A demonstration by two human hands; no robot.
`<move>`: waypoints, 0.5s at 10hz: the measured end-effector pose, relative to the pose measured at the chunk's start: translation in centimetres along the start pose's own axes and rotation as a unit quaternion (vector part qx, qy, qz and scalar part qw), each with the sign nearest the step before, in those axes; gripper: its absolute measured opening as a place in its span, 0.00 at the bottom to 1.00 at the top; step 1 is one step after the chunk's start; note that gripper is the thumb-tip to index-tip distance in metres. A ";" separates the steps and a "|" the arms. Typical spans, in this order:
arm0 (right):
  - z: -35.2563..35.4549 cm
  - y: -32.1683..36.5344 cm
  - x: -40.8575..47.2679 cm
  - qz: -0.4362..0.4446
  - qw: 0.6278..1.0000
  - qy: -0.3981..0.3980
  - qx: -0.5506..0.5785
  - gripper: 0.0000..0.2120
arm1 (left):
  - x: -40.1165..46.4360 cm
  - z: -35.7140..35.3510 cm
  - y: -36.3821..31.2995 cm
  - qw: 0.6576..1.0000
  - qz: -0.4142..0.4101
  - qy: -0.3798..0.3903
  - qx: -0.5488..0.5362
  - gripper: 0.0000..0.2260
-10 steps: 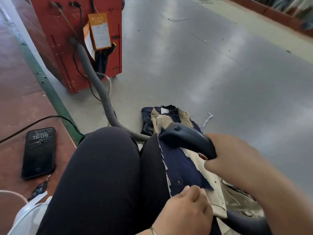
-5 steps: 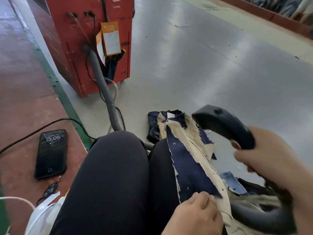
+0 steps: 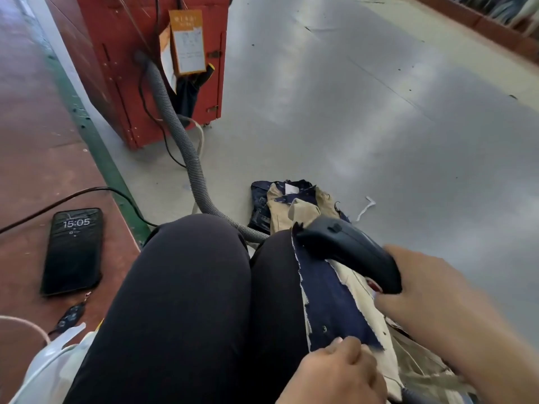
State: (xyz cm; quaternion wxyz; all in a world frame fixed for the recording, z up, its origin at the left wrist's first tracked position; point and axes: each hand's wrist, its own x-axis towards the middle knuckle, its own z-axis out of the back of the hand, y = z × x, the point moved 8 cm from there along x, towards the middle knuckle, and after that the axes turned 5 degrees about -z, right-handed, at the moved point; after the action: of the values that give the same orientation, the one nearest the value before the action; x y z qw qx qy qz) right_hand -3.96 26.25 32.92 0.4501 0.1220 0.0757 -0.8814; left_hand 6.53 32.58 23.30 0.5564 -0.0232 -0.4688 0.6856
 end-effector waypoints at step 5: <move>1.1 -0.4 4.8 -0.014 0.989 -0.018 0.147 0.09 | -0.6 3.1 -3.2 0.615 0.588 -0.290 0.438 0.25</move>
State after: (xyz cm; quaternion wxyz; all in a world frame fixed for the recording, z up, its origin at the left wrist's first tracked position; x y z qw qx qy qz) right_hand -7.19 22.54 32.64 0.4162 0.1693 -0.0611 -0.8913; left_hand 7.41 30.06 26.86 -0.1864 0.1524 -0.1360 0.9610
